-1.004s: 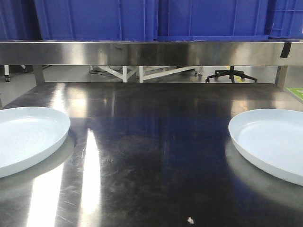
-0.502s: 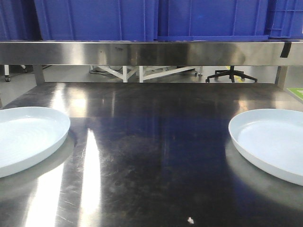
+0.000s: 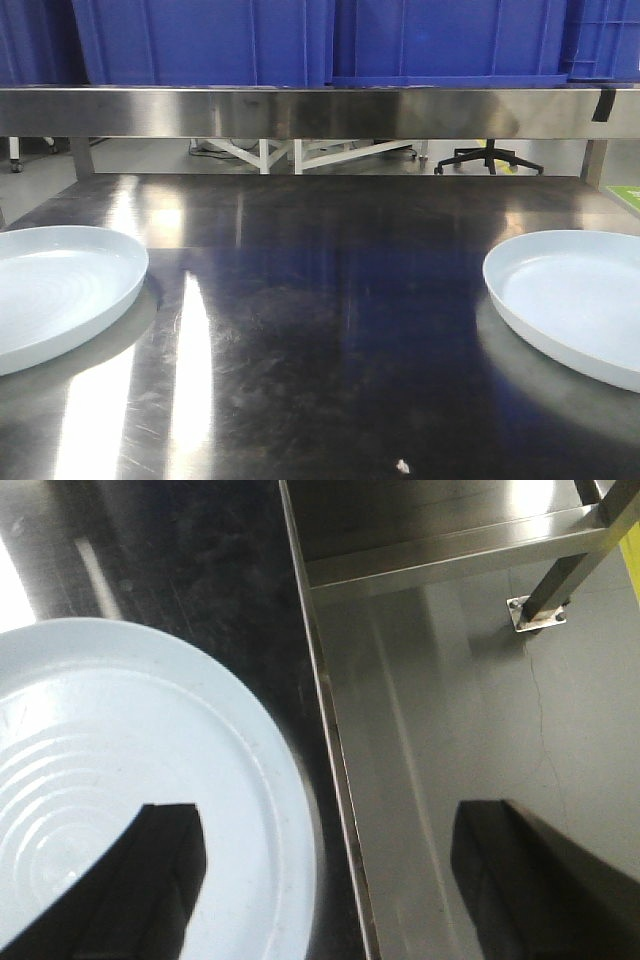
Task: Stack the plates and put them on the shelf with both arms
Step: 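Grasp the rim of the plate nearest the left arm with the left gripper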
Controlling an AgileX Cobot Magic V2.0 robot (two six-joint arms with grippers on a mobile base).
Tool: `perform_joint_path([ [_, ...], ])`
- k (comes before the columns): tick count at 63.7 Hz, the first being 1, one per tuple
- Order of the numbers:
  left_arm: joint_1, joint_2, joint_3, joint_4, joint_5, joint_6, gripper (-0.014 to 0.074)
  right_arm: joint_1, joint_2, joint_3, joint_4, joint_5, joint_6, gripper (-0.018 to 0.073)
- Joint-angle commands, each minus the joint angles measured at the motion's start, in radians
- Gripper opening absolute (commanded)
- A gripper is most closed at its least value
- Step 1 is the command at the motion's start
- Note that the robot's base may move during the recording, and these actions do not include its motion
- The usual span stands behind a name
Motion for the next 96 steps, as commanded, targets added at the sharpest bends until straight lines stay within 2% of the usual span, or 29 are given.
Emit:
perform_joint_path([
  [1,-0.002,0.004,-0.031,-0.001,-0.056,-0.008,0.0478,0.003,-0.01,-0.036,-0.014,-0.061,-0.004,0.0612],
  [36,0.0,0.15,-0.031,-0.003,-0.111,-0.012,0.0461,0.003,-0.01,-0.036,-0.014,-0.059,-0.004,0.0612],
  [40,0.0,0.154,-0.031,-0.003,-0.115,-0.012,0.0397,0.003,-0.01,-0.036,-0.014,-0.059,-0.004,0.0612],
  [43,0.0,0.154,-0.031,-0.003,-0.119,-0.012,0.0288,0.003,-0.01,-0.036,-0.014,-0.059,-0.004,0.0612],
  [47,0.0,0.154,-0.031,-0.003,-0.126,-0.012,0.0078,0.003,-0.01,-0.036,-0.014,-0.059,-0.004,0.0612],
  [48,0.0,0.154,-0.031,-0.003,-0.126,-0.012,0.0064,0.003,-0.01,-0.036,-0.014,-0.059,-0.004,0.0612],
  [52,0.0,0.154,-0.031,-0.007,-0.132,-0.012,0.0111,0.003,-0.01,-0.036,-0.014,-0.059,-0.004,0.0612],
  [74,-0.031,0.039,-0.062,-0.115,-0.114,-0.012,0.0096,0.003,-0.01,-0.036,-0.014,-0.058,-0.004,0.0612],
  [84,-0.083,-0.021,-0.105,-0.164,-0.118,-0.012,0.0096,0.003,-0.01,-0.036,-0.014,-0.058,-0.004,0.0612],
  [96,-0.201,-0.023,-0.164,-0.224,-0.15,-0.012,0.0096,0.003,-0.01,-0.036,-0.014,-0.044,-0.004,0.0612],
])
